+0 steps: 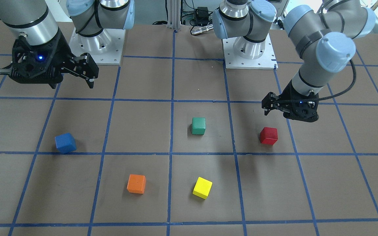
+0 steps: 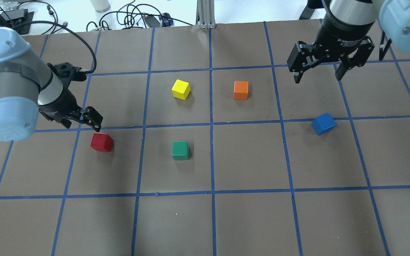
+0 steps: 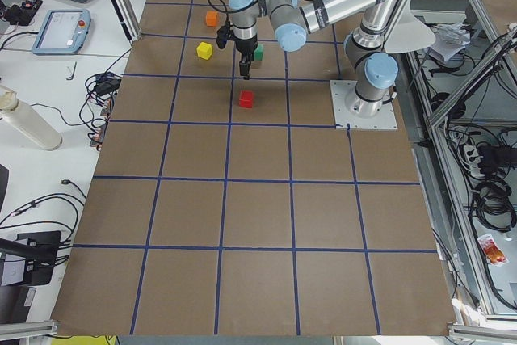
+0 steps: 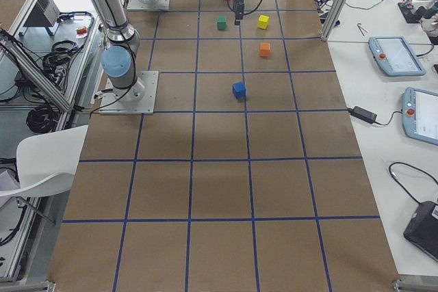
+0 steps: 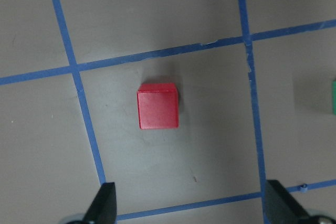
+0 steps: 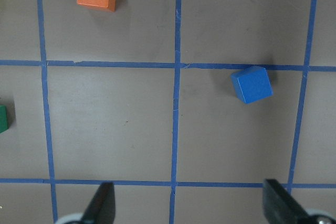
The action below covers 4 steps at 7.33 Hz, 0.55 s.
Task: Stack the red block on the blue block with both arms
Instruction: 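Lower the left gripper over the red cube and close on it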
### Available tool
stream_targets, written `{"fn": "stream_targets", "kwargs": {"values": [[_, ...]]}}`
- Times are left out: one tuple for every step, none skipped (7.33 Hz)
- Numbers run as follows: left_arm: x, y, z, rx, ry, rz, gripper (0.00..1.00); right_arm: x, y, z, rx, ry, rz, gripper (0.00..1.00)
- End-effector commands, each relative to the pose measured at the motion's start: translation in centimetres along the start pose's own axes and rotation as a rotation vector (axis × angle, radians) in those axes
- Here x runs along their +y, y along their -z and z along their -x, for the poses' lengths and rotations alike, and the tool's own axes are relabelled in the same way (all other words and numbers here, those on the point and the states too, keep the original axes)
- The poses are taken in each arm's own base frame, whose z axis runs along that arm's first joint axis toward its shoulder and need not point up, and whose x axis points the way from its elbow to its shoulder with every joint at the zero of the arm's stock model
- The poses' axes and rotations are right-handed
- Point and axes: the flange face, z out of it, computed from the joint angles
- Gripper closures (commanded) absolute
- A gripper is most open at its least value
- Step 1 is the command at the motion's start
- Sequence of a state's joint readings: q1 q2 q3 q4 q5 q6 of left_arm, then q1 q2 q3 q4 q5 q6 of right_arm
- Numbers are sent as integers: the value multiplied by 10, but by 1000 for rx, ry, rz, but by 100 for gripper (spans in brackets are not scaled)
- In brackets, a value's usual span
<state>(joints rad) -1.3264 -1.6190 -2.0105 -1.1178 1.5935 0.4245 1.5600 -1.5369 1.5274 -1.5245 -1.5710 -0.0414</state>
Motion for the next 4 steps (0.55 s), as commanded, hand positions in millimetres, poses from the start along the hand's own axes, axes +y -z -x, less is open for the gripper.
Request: {"fn": "stream_targets", "kwargs": {"values": [[10, -60, 2, -37, -84, 6, 0, 0, 0, 0, 1, 0, -2, 0], [5, -75, 3, -24, -89, 31, 0, 0, 0, 0, 0, 2, -2, 0], [2, -81, 4, -25, -86, 29, 0, 0, 0, 0, 1, 2, -2, 0], [-1, -86, 6, -26, -74, 24, 2, 0, -1, 0, 1, 2, 2, 0]]}}
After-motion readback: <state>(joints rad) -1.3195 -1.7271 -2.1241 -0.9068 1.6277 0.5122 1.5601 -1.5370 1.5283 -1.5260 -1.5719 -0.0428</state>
